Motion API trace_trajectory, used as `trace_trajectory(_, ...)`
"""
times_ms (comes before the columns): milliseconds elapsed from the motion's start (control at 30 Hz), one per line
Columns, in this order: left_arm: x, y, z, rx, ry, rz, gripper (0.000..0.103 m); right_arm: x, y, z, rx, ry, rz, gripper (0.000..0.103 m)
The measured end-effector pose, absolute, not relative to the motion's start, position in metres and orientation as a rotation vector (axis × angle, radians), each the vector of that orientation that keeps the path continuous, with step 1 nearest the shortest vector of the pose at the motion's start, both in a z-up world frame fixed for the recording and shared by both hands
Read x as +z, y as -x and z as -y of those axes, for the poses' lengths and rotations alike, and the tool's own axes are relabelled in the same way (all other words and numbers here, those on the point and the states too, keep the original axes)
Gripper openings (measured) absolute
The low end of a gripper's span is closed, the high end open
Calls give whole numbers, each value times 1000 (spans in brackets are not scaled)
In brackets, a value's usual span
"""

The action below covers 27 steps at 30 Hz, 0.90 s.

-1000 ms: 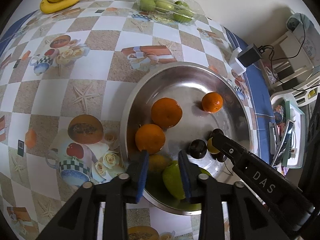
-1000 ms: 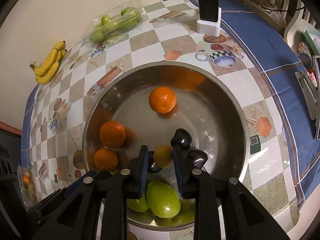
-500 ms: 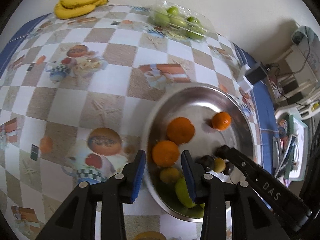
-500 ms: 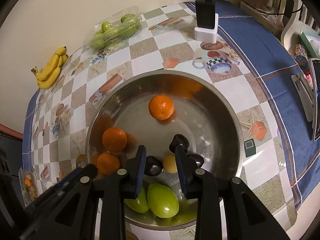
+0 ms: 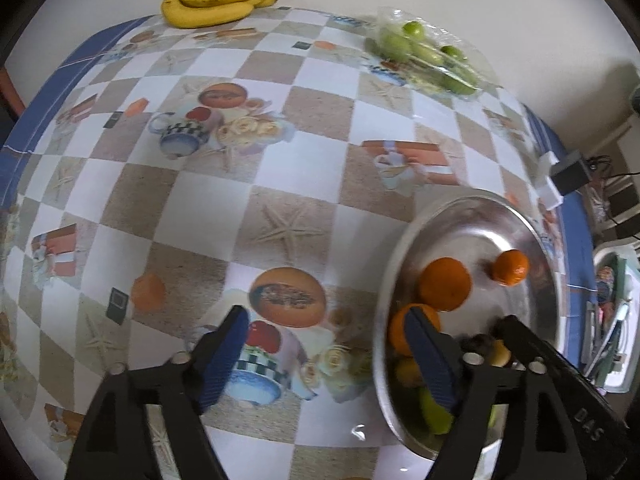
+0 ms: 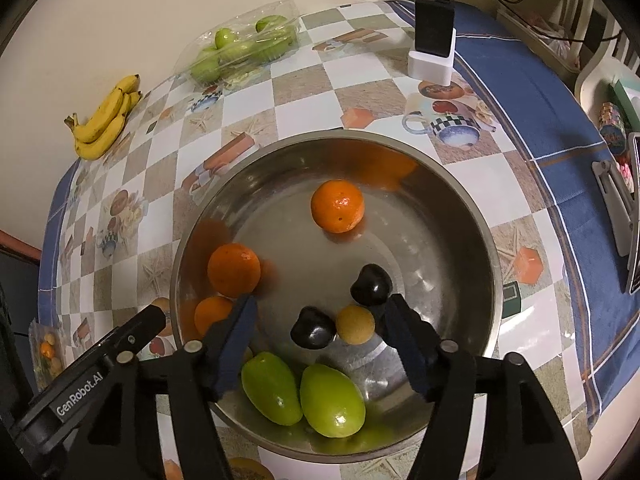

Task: Organize fruits
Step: 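Withdraw both open tools up and away from the bowl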

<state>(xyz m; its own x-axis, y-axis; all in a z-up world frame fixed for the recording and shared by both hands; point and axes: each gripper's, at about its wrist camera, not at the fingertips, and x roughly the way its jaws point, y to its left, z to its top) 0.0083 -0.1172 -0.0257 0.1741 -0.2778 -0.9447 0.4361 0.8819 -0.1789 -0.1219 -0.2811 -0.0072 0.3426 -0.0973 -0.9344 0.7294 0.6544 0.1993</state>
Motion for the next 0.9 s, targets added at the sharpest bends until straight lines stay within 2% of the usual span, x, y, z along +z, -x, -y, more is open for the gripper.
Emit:
trace_trajectory(67, -27, -10, 115, -489, -159, -1292, 95, -8, 121, 281, -599, -675, -1101, 74)
trace_trajectory(300, -32, -15, 112, -428, -222, -1242, 100, -9, 121, 282, -611, -664, -1096, 74)
trace_trajectory(333, -32, -16, 111, -423, -229, -1237, 103, -9, 121, 282, -611, -659, -1095, 77)
trace_trajectory(400, -33, -16, 110, -416, -236, -1229, 103, -9, 120, 281, -611, -651, -1093, 87)
trace_trajectory(533, -33, -17, 109, -404, -248, -1215, 103, -7, 118, 280, -600, -632, -1069, 95)
trace_trajectory(900, -24, -14, 117, -434, -333, -1121, 103, -2, 110, 270, -568, -566, -1041, 96)
